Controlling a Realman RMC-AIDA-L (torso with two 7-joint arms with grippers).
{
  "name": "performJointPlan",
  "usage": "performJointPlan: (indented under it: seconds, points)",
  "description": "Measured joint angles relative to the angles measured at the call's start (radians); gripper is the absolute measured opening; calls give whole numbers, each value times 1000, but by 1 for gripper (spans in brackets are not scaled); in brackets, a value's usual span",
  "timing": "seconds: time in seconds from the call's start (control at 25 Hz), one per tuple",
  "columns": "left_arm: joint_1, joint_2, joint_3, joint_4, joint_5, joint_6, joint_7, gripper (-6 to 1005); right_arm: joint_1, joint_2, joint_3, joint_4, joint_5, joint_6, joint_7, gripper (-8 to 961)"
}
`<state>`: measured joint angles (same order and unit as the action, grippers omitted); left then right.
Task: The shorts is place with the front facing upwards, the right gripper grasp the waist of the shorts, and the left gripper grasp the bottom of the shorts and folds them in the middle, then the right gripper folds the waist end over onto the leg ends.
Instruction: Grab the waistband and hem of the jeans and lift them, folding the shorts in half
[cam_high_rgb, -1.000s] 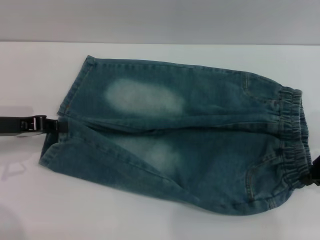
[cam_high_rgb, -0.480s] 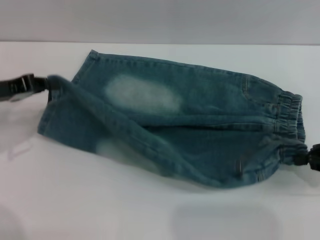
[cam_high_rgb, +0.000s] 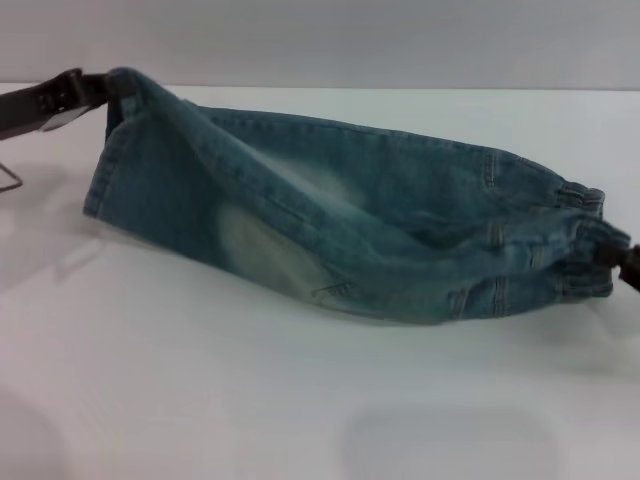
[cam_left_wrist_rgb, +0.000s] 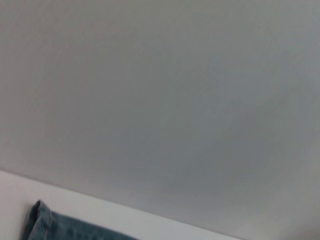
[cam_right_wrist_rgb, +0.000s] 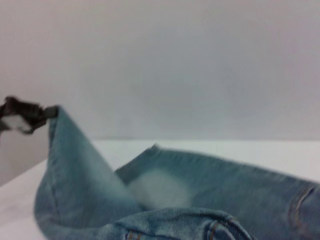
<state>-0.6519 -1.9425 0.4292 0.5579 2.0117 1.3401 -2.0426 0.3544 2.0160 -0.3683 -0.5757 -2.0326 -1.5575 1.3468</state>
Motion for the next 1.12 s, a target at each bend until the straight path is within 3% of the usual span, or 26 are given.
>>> performJointPlan:
  seconds: [0.12, 0.2, 0.6, 1.12]
  points:
    - [-17, -21, 0, 2, -5, -56, 36, 46, -7, 38, 24, 8, 71, 46, -56, 3]
    - [-27, -35, 2, 3, -5, -100, 59, 46, -7, 50, 29, 29, 112, 70, -93, 3]
    - [-65, -104, 51, 9, -7, -311, 165, 48, 8, 53, 31, 151, 281, 197, -191, 3]
    - [-121, -119, 165, -24, -58, -527, 272, 50, 60, 55, 31, 267, 390, 402, -311, 4]
